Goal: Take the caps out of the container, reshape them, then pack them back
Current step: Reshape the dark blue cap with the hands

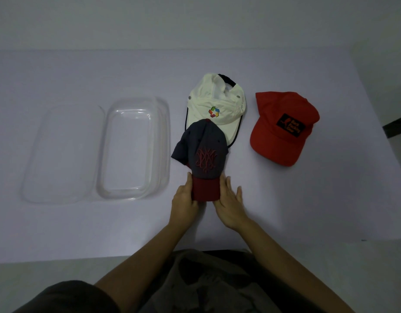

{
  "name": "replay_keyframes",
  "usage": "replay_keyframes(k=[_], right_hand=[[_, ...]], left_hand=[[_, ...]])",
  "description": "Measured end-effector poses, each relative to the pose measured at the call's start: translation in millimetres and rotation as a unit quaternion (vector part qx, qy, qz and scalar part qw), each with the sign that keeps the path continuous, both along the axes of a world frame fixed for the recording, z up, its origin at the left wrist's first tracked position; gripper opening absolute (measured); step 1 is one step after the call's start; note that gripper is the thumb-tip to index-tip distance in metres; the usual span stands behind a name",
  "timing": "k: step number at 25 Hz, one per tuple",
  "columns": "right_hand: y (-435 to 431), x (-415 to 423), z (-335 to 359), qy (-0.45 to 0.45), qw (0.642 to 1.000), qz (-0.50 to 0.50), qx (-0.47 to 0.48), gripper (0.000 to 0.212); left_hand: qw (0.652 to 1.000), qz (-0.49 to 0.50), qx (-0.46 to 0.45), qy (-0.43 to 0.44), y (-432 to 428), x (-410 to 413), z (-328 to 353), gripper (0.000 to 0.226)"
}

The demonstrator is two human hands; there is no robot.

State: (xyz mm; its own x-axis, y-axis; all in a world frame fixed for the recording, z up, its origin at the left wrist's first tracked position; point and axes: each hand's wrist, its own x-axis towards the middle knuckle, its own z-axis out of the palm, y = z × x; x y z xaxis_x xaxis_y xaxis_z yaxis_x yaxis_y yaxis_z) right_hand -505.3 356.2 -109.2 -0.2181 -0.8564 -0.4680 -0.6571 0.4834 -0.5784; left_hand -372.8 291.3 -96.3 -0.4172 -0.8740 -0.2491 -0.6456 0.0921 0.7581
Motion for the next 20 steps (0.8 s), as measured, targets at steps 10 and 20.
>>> replay_keyframes(k=[10,20], right_hand=[[3,-9,11,-0.072,0.995,0.044,0.044,0.057],[14,-7,8,-0.086,0.986,-0.09,-0.113,0.066]], left_hand=[[0.995,-0.078,0.008,0.067,-10,7,4,0.07],[0.999,-0.004,-0.043,-0.017,5,6,2,0.061]])
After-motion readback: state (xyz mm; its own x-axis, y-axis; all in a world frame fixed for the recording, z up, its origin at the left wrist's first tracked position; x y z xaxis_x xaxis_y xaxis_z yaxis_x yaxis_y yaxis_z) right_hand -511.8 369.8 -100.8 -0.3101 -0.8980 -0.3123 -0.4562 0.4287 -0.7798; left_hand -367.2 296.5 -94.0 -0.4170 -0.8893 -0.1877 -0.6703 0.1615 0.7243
